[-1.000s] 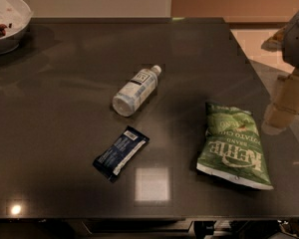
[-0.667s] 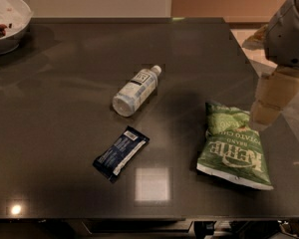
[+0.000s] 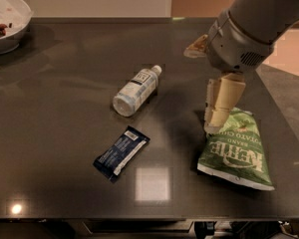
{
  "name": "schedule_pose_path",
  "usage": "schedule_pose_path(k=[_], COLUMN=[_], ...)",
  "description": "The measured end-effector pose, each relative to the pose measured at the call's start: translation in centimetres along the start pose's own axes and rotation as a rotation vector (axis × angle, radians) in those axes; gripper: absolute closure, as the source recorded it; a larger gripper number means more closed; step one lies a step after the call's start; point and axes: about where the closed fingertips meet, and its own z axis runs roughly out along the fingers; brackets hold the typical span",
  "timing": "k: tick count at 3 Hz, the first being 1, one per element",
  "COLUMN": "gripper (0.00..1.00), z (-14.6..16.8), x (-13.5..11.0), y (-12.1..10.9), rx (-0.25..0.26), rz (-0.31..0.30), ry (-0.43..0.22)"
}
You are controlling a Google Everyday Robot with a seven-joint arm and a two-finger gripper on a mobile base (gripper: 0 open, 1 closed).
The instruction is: Pick rxbar blueberry
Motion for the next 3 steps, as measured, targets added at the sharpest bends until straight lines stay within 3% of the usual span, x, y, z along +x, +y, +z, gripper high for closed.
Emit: schedule_pose_path(k=[1, 3], gripper=[0.0, 0.0], z=[3.0, 8.9], x=[-4.4, -10.4], y=[1.2, 4.5], rx=[-0.058, -0.181], rz=[-0.154, -0.425], ry=[-0.062, -0.076])
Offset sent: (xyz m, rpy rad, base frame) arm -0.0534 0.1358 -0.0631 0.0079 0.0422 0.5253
